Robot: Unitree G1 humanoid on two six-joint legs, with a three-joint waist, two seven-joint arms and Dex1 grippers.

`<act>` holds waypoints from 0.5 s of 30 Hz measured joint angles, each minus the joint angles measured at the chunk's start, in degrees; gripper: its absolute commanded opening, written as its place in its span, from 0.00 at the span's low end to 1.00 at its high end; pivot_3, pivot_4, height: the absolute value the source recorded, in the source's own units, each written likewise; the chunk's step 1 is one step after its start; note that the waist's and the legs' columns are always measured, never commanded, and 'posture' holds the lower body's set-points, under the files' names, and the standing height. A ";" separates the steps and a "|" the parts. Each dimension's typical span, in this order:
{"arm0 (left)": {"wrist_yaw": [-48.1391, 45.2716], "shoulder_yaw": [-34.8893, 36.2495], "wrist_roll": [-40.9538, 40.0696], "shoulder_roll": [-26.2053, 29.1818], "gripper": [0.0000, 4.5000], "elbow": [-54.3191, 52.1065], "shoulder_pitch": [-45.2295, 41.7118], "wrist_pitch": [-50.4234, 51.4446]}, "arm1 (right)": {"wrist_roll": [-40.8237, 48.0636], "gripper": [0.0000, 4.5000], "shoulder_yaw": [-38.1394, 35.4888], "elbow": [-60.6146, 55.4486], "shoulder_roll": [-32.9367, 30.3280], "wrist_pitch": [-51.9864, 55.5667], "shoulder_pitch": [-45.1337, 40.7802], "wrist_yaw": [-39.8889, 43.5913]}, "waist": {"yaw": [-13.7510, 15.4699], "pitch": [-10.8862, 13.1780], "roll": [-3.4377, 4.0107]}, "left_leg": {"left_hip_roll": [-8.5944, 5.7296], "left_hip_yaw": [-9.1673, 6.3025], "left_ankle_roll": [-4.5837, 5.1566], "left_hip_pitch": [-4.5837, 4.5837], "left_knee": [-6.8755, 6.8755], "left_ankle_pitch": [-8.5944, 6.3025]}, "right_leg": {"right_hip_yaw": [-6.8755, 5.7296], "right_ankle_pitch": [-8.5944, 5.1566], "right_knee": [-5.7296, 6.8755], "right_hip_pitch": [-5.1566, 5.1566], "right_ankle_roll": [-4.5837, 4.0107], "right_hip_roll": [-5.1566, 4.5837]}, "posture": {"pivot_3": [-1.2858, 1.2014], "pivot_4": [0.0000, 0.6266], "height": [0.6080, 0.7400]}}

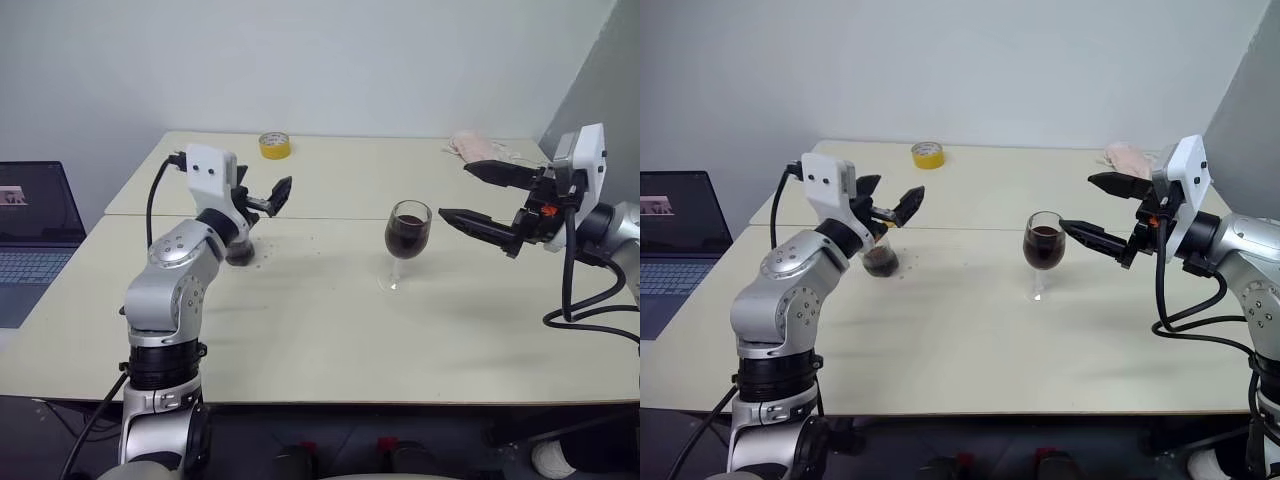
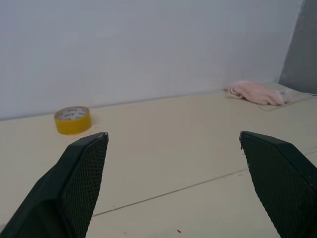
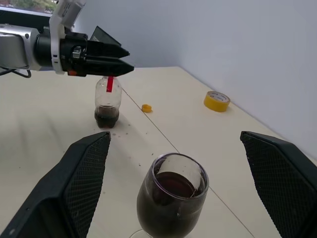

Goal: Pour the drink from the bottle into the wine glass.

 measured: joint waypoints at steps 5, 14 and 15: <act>-0.24 -0.10 -0.72 -0.05 1.00 -0.03 0.82 0.73 | -0.25 1.00 0.67 0.60 0.45 -0.01 -0.27 0.61 | -0.07 1.40 0.28 | -0.04 -0.03 0.20 0.02 -0.05 -0.09 | 0.01 0.01 -0.09 0.02 0.04 0.04 | 0.52 0.24 1.00; -1.40 -0.18 -1.23 0.02 1.00 -0.10 0.99 0.76 | -1.63 1.00 0.66 1.44 0.44 -0.20 -0.52 1.10 | -0.04 1.68 0.36 | -0.06 -0.01 0.21 0.13 0.01 -0.16 | 0.01 0.01 -0.15 0.18 0.04 0.00 | 0.52 0.24 1.00; -1.48 -0.18 -1.25 0.02 1.00 -0.10 0.99 0.76 | -1.81 1.00 0.66 1.50 0.44 -0.23 -0.52 1.18 | -0.05 1.74 0.39 | -0.07 0.00 0.21 0.13 0.01 -0.17 | 0.03 0.01 -0.15 0.18 0.05 0.00 | 0.52 0.24 1.00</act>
